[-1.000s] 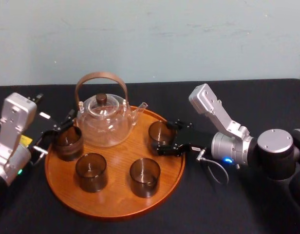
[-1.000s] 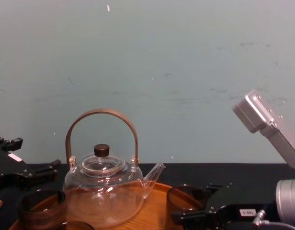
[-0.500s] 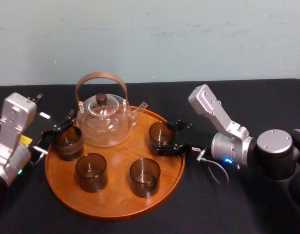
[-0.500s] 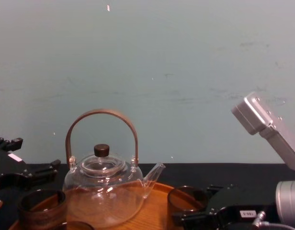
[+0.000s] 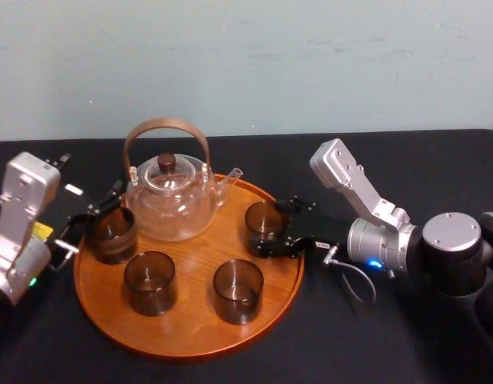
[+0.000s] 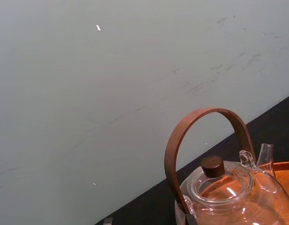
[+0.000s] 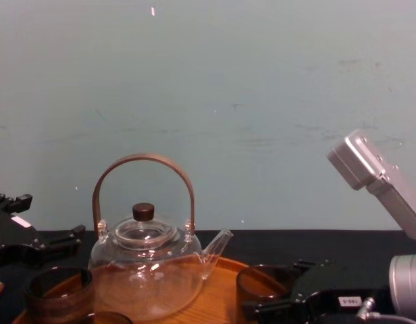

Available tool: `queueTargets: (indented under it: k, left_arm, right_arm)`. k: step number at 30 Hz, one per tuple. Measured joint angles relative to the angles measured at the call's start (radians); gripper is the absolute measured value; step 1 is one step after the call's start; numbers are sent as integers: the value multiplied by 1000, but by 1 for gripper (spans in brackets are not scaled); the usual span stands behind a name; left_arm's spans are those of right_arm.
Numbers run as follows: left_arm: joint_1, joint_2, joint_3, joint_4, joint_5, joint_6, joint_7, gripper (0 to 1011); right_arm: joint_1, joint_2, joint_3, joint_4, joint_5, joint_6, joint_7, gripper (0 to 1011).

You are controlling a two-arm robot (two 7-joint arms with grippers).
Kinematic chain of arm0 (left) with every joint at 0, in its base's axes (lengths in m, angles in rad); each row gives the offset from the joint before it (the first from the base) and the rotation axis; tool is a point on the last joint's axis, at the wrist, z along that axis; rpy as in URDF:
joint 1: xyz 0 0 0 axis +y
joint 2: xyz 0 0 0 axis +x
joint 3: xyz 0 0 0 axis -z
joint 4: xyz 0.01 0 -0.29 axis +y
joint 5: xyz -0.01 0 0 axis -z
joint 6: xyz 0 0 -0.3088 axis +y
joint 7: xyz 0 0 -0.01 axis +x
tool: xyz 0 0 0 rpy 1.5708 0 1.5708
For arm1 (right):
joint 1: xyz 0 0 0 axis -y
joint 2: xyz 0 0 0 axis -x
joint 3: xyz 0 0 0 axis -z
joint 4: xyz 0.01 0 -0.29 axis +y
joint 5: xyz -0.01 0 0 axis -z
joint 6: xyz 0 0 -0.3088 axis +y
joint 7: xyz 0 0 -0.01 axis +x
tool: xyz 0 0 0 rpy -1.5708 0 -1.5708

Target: Pick up the glass from the table and place it on the tray.

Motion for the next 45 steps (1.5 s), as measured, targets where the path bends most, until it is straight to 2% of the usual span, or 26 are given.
queueTargets:
  k: [10,20,28,35,39,43,45]
  left_arm:
    - [0,0,0,0,0,0,0,1001]
    - [0,0,0,0,0,0,0,1002]
    - [0,0,0,0,0,0,0,1001]
    - [0,0,0,0,0,0,0,1001]
    - [0,0,0,0,0,0,0,1001]
    - [0,0,0,0,0,0,0,1001]
    - [0,0,0,0,0,0,0,1001]
  right_arm:
    - [-3,3,4,-7,5,0,4,1002]
    - [-63,62,36,-95,44,16,18,1002]
    - [-139,141,78,-206,83,19,14,1002]
    - [-210,208,127,-301,121,-7,1,1002]
    - [-241,229,155,-333,140,-21,-16,1002]
    - [-263,234,182,-350,157,-33,-40,1002]
    - [-282,232,209,-363,171,-44,-69,1002]
